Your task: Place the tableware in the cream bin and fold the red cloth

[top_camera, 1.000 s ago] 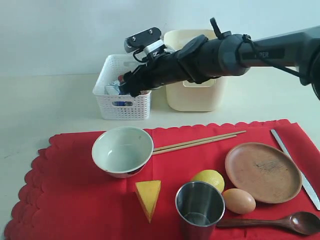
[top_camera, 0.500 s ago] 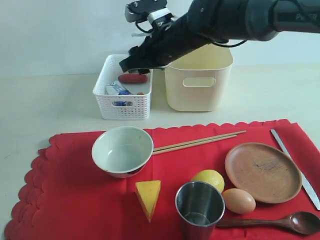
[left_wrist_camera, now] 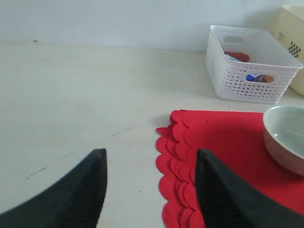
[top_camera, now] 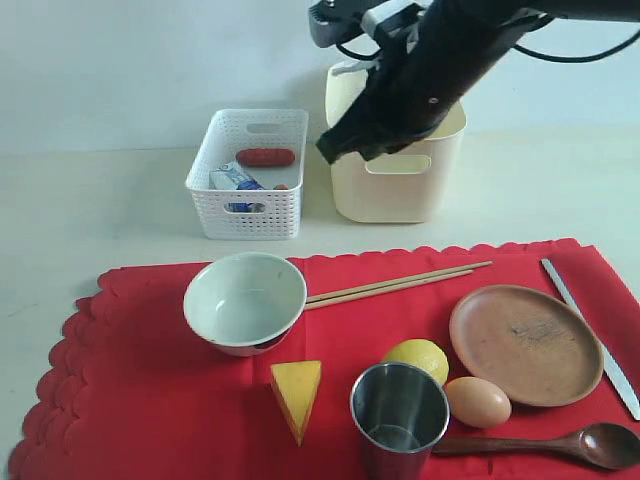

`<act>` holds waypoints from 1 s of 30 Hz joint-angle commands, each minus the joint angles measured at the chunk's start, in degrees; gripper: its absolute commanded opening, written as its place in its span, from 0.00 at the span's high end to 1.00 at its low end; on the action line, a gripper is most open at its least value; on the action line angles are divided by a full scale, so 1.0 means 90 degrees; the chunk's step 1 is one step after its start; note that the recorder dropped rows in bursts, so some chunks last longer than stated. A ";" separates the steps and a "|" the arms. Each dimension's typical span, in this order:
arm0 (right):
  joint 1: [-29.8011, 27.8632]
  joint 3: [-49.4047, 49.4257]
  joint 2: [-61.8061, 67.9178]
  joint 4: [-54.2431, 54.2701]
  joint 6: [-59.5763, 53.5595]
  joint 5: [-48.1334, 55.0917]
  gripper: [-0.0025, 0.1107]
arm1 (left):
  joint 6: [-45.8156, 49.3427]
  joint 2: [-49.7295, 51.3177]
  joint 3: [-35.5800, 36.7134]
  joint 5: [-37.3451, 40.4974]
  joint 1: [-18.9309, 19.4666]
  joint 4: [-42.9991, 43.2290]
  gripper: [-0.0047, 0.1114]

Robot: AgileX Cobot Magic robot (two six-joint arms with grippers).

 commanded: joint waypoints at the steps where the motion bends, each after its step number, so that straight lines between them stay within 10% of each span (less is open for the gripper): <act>1: -0.0008 0.1072 -0.0984 -0.0230 0.0152 -0.0385 0.98 | -0.0030 -0.0033 0.0016 -0.0061 0.0010 -0.0009 0.49; 30: -0.0008 0.5310 -0.6784 -0.0736 0.0812 -0.1255 0.98 | -0.0030 -0.0033 0.0016 -0.0061 0.0010 -0.0009 0.49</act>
